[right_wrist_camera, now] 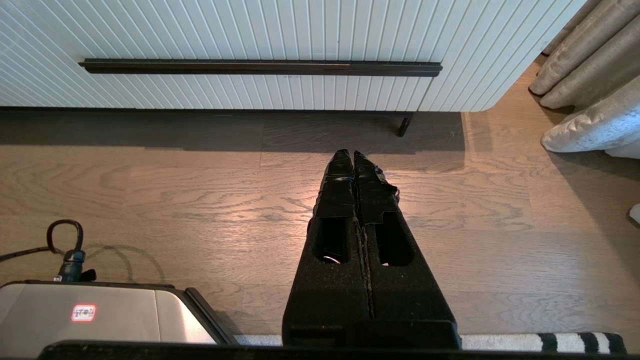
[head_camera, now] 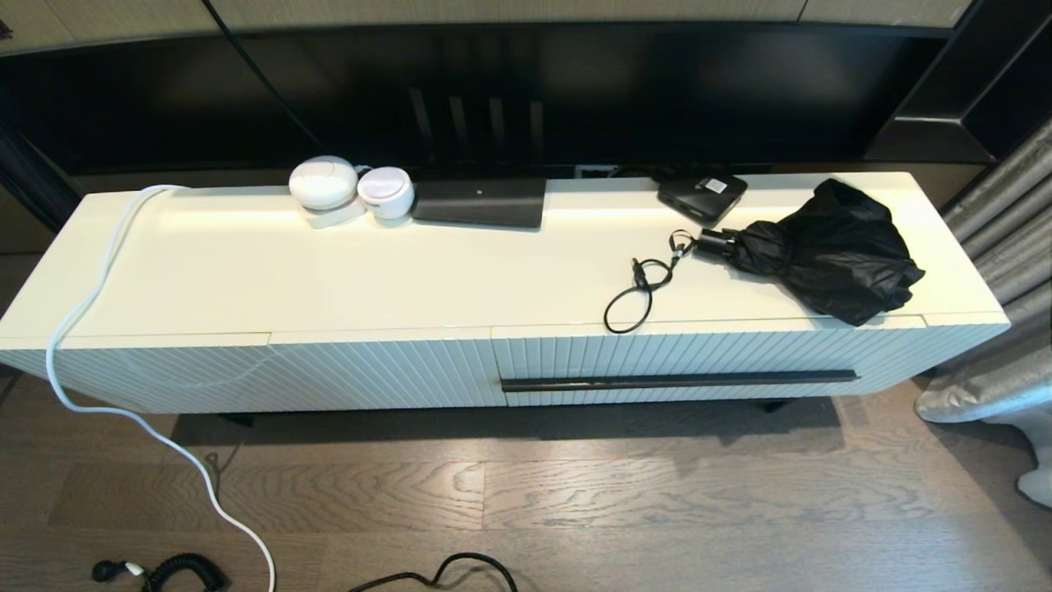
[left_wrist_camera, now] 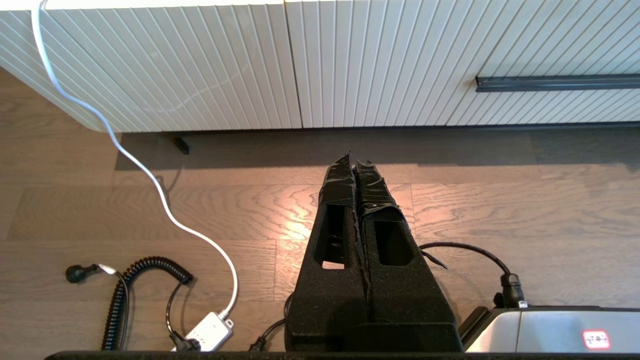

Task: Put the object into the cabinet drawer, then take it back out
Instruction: Open the drawer

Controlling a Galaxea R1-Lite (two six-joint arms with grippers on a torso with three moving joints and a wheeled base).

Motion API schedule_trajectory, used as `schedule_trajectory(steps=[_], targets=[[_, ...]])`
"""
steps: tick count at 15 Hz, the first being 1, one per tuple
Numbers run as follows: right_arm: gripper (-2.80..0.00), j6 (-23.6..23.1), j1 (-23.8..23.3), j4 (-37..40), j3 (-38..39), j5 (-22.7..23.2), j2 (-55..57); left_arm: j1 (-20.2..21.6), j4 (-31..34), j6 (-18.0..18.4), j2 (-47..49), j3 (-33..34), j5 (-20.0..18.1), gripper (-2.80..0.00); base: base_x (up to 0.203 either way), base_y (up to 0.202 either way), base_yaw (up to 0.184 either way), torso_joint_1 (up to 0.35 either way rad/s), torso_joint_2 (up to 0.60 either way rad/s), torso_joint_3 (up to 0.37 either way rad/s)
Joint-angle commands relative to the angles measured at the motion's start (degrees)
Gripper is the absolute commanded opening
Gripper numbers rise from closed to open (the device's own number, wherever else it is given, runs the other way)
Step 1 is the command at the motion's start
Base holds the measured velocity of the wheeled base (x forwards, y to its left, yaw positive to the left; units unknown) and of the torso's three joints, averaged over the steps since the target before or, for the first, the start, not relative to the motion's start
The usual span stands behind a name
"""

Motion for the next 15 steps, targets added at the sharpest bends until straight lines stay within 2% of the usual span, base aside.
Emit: schedule_trajectory(steps=[1,9,15], targets=[[-2.80,0.00,0.02,-0.01,0.00,0.01,0.02,0.00,-0.02,-0.02,0.00,0.00,0.00,-2.80,0.000,0.000,0.000,0.000,0.00,0.000],[-2.80,0.06,0.02,-0.01,0.00,-0.08,0.11,0.00,-0.02,-0.02,0.00,0.09,0.00,-2.80,0.000,0.000,0.000,0.000,0.00,0.000],[-2.80,-3.28,0.01,0.56,-0.85,-0.28,-0.06,0.00,-0.02,-0.02,0.00,0.09,0.00,-2.80,0.000,0.000,0.000,0.000,0.00,0.000]])
